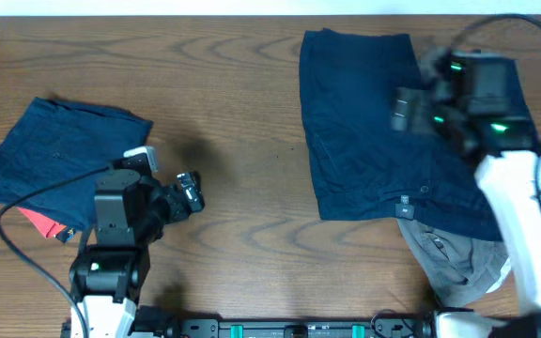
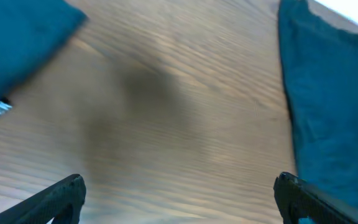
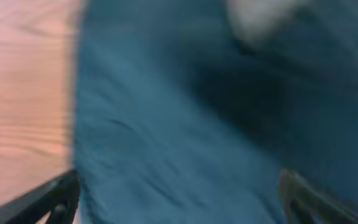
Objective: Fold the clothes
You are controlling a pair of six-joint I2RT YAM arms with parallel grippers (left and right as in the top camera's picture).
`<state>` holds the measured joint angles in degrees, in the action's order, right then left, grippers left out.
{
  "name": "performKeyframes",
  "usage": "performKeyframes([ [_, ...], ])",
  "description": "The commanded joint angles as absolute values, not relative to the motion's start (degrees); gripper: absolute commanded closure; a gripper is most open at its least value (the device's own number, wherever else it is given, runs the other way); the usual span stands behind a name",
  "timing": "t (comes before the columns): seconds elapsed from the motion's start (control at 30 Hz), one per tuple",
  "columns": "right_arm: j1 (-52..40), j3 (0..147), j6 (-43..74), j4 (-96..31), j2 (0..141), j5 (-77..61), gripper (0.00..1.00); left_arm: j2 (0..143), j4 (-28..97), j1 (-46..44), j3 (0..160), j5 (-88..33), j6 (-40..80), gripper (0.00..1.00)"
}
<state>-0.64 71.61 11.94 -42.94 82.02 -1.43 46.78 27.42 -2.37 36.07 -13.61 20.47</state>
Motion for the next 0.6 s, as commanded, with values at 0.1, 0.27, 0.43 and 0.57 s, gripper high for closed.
performKeyframes([
  [0.1, 10.15, 72.2, 12.05, -54.08, 80.68, 4.23, 0.01, 57.21, 23.27, -7.68, 36.84, -23.46, 30.94, 0.02],
  [0.27, 16.03, 72.2, 13.74, -56.86, 80.68, 1.02, 0.01, 69.38, 12.91, -17.45, 36.84, -23.59, 35.35, 0.02],
  [0.43, 17.67, 72.2, 13.69, -58.85, 80.68, -0.89, 0.01, 81.76, -1.69, -26.61, 36.84, -23.59, 41.32, 0.02],
  [0.57, 17.67, 72.2, 13.69, -59.61, 80.68, -0.89, 0.01, 91.22, -14.44, -32.82, 36.84, -23.59, 46.63, 0.02],
])
